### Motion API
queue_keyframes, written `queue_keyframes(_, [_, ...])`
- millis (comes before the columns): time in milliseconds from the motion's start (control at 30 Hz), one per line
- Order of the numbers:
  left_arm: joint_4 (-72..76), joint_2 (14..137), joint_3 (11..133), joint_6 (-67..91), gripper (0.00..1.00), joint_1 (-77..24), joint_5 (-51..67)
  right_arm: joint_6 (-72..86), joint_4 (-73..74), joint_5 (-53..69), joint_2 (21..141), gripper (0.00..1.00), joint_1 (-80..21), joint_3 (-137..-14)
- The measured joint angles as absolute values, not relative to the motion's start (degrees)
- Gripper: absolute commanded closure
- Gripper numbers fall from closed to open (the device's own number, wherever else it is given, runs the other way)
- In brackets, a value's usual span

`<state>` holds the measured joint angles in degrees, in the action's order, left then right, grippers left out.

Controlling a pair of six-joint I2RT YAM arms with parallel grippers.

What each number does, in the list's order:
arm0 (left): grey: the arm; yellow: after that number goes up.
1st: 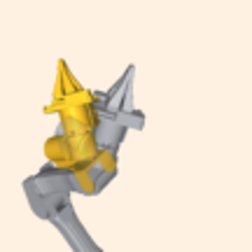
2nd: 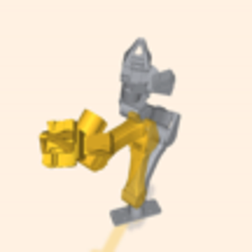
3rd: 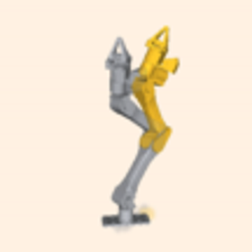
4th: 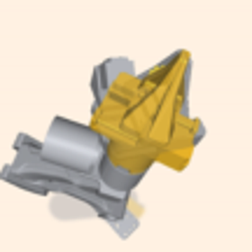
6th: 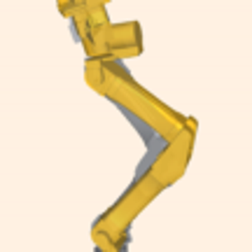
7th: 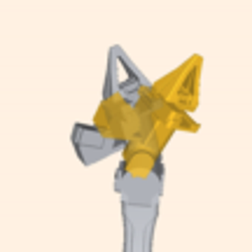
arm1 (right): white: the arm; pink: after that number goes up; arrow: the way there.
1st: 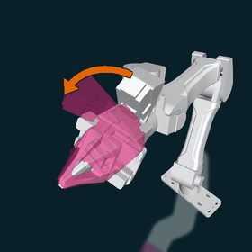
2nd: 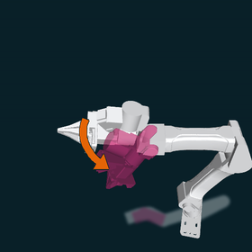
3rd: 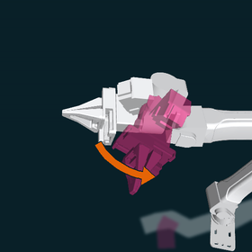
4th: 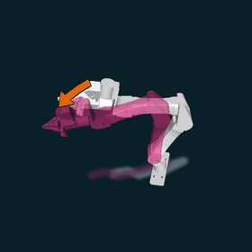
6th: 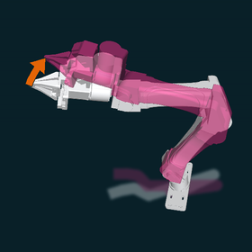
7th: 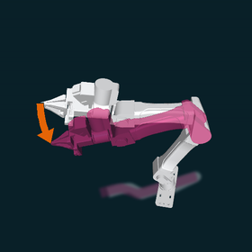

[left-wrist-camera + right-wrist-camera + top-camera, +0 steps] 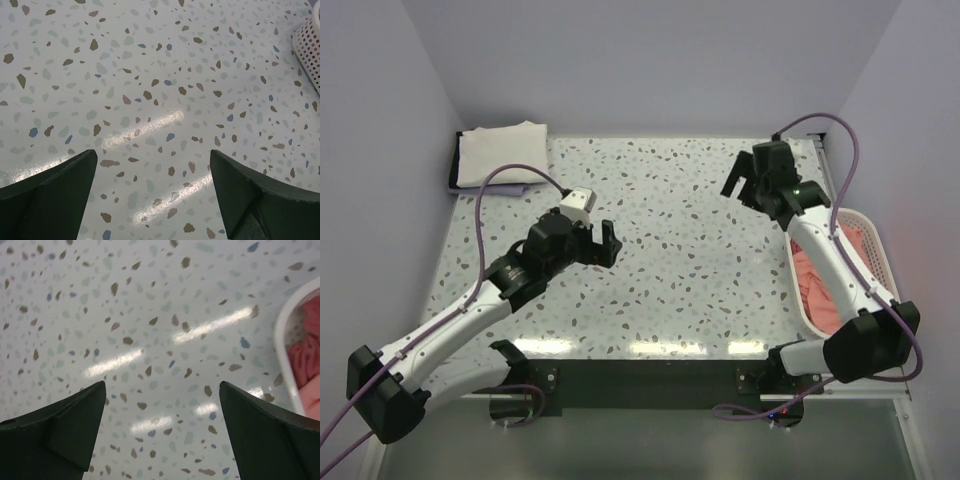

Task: Fold and stack the t-shirts
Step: Grab the tshirt from the pile

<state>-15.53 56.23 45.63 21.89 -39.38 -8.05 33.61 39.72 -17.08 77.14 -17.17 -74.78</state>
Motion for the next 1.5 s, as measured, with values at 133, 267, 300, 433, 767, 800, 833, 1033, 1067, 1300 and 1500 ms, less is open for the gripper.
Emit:
queue_keyframes(133, [-15.53,55.96,45.63,21.85,0.0,-39.38,-8.05,32.91,39.88,-18.09,81.76,0.01,-3.9,-78.08])
queue_keyframes(267, [-15.55,55.94,45.63,21.76,0.0,-39.38,-8.05,33.69,40.38,-18.28,84.03,0.01,10.35,-76.07])
queue_keyframes(300, [-15.53,55.94,45.63,21.71,0.0,-39.38,-8.05,34.52,40.47,-18.59,83.68,0.01,12.75,-74.41])
queue_keyframes(433, [-15.53,55.99,45.63,21.67,0.0,-39.38,-8.05,38.94,41.95,-20.36,80.29,0.01,14.98,-66.46])
queue_keyframes(767, [-15.55,57.84,45.63,21.69,0.0,-39.38,-7.46,47.92,44.75,-26.13,71.94,0.04,14.96,-52.66])
queue_keyframes(800, [-15.53,57.89,45.63,21.69,0.0,-39.38,-7.46,48.36,44.84,-26.37,71.94,0.04,15.09,-52.27])
queue_keyframes(833, [-15.53,58.02,45.63,21.69,0.0,-39.38,-7.46,48.69,44.91,-26.55,71.94,0.04,15.16,-51.88])
queue_keyframes(1033, [-15.53,59.16,45.63,21.69,0.0,-39.38,-7.44,49.52,43.86,-26.89,72.01,0.11,15.42,-47.88])
queue_keyframes(1067, [-15.53,59.35,45.63,21.69,0.0,-39.38,-7.42,49.52,43.62,-27.0,72.01,0.18,15.49,-47.51])
queue_keyframes(1300, [-15.53,60.03,45.63,21.69,0.0,-39.38,-6.15,48.25,42.89,-27.51,71.72,0.91,15.66,-47.77])
queue_keyframes(1500, [-15.53,60.53,45.65,21.61,0.01,-39.38,-4.56,45.28,42.59,-24.84,66.46,1.0,15.84,-50.81])
